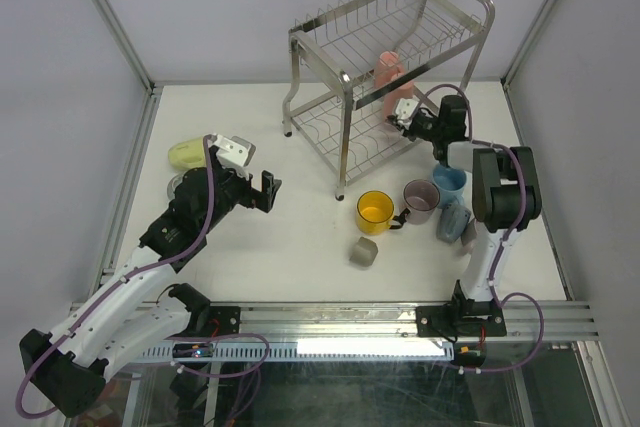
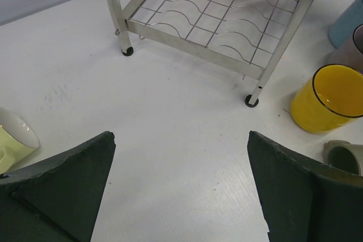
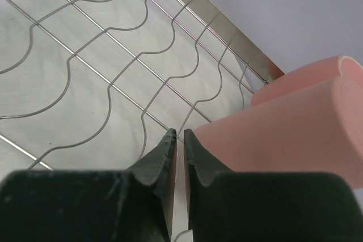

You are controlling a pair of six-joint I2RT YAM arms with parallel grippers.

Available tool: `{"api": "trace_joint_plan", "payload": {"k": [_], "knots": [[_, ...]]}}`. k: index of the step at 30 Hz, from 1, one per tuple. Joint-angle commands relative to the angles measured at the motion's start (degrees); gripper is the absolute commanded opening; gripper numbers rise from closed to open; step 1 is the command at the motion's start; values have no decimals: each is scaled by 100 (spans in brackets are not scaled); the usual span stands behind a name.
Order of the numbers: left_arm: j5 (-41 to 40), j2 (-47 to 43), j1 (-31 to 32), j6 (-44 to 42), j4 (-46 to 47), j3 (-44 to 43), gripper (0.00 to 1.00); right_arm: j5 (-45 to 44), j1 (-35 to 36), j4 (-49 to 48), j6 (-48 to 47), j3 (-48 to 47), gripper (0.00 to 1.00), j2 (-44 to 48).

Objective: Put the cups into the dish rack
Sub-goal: Turn the cup upside down in the dish rack.

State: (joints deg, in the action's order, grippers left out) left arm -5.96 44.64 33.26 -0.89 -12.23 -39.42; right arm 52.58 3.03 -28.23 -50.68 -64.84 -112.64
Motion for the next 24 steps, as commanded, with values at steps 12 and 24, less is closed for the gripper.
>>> {"api": "trace_joint_plan", "payload": {"k": [12, 24], "knots": [[-10, -17, -110, -78, 138, -10, 99, -1246, -1, -833, 370, -873, 14, -559], [15, -27, -118, -74, 141, -13, 99, -1837, 0, -736, 281, -1275, 17, -803]]}}
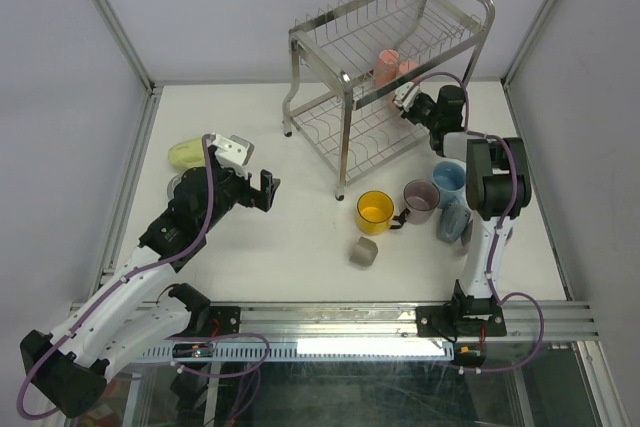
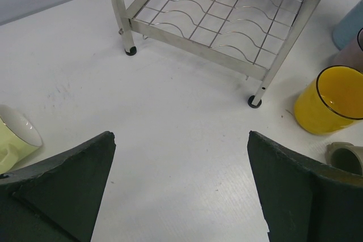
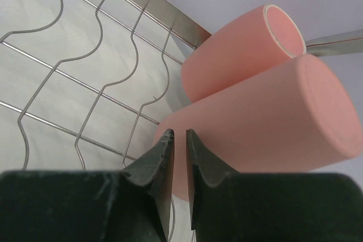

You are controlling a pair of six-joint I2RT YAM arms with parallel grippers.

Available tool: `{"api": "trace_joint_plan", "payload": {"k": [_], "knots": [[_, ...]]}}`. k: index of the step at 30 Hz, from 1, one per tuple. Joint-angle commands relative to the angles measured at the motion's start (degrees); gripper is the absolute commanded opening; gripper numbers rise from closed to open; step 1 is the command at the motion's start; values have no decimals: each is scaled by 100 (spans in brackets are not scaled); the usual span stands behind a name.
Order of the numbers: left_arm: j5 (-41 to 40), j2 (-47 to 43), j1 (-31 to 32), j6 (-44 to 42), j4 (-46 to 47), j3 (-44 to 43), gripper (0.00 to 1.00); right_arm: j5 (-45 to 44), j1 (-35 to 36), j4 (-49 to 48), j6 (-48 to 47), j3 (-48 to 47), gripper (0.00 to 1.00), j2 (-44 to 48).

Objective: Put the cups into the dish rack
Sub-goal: Turn the cup upside down in the dish rack.

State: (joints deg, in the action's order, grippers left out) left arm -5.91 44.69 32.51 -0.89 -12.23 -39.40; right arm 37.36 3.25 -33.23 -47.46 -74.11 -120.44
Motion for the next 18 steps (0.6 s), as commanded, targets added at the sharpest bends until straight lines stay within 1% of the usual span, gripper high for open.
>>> {"api": "trace_joint_plan", "payload": {"k": [1, 10, 16, 18], "knots": [[11, -27, -44, -76, 141, -11, 99, -344, -21, -180, -60, -389, 18, -34], [31, -45, -56, -70, 137, -17, 99, -413, -25, 20, -247, -429, 21, 17], [60, -52, -69, -69, 142, -24, 99, -576, -22, 256, -397, -470, 25, 66], [69, -56, -74, -70, 138, -24, 99, -448, -22, 296, -448, -395, 29, 132]]}}
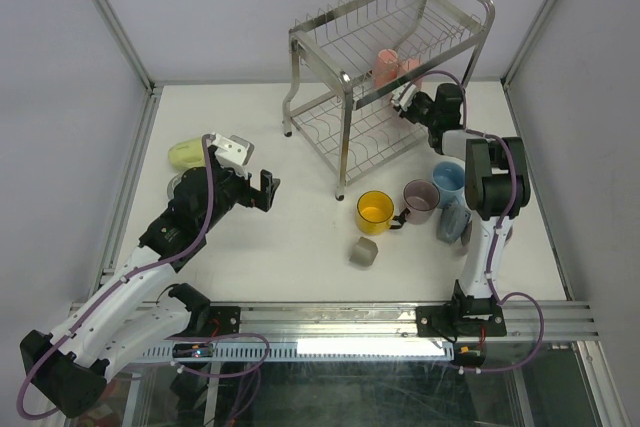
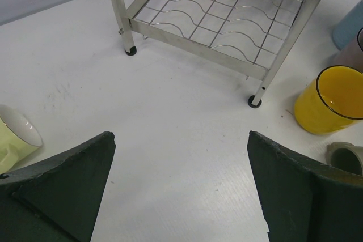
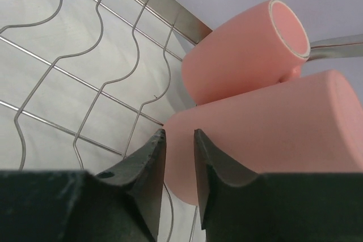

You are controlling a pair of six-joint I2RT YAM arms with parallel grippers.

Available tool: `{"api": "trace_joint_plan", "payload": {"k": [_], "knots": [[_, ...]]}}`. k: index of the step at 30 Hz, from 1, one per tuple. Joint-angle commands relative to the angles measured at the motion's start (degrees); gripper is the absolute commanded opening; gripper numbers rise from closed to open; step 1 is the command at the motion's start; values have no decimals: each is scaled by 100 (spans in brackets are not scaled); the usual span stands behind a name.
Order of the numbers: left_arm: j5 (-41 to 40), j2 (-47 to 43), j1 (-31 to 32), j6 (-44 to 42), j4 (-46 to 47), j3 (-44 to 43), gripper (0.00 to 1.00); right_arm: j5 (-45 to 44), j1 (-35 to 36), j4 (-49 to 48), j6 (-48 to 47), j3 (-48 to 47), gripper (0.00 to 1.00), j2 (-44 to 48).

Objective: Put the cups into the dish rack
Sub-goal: Turn the cup upside down in the dish rack.

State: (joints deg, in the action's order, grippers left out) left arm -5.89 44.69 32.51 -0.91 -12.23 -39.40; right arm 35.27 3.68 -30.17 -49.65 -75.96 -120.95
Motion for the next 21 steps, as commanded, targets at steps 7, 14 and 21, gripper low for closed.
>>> {"api": "trace_joint_plan", "payload": {"k": [7, 14, 21], "knots": [[105, -75, -87, -48, 137, -30, 99, 394, -58, 119, -215, 149, 40, 609], [132, -138, -98, -26, 145, -37, 99, 785, -63, 180, -110, 687, 43, 1158], [254, -208, -127, 119, 262, -35, 99, 1302, -66, 782, 5, 1097, 44, 1697]]}}
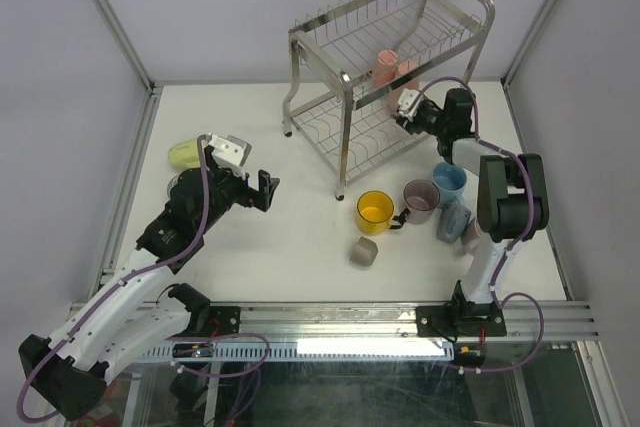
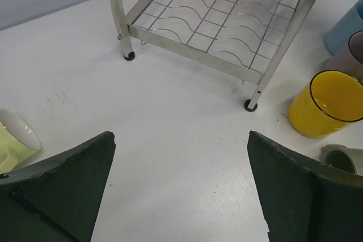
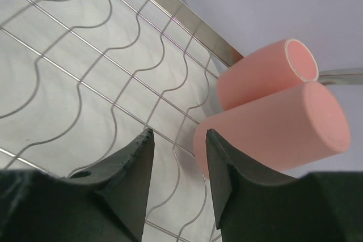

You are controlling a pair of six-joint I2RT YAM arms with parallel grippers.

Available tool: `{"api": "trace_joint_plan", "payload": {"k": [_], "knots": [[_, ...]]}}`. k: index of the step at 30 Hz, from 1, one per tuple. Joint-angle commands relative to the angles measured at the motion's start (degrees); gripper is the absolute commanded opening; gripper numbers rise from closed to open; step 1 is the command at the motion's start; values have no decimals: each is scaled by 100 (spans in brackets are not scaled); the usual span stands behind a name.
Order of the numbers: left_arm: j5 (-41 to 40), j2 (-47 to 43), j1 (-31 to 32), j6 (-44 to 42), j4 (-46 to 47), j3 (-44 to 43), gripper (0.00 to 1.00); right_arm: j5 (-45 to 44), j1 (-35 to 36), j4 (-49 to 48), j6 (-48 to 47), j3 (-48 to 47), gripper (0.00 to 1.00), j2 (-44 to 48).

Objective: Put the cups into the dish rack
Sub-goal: Turn the cup upside down in the dish rack.

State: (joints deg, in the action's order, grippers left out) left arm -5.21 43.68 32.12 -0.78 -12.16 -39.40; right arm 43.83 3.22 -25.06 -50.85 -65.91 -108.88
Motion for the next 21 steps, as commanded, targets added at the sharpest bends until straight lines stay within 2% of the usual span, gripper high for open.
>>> {"api": "trace_joint_plan", "payload": {"k": [1, 4, 7, 10, 14, 17, 21], "knots": [[211, -106, -88, 189, 267, -50, 99, 467, -18, 406, 131, 113, 44, 543], [413, -133, -88, 835, 506, -28, 99, 604, -43, 744, 92, 303, 44, 814], [933, -201, -91, 2286, 1198, 178, 99, 798, -58, 1385, -72, 554, 45, 1330], [1630, -224, -84, 3831, 2702, 563, 99, 1082, -65, 2410, -251, 588, 45, 1806], [1802, -18, -75, 5554, 4896, 862, 99, 1148, -61, 3889, -150, 575, 46, 2388], [1718, 245, 137, 5897, 5799, 621, 99, 1101, -63, 4810, -137, 564, 46, 2859], [1090, 608, 901, 5792, 6349, 172, 99, 1122, -101, 5695, 89, 567, 48, 3478]]}}
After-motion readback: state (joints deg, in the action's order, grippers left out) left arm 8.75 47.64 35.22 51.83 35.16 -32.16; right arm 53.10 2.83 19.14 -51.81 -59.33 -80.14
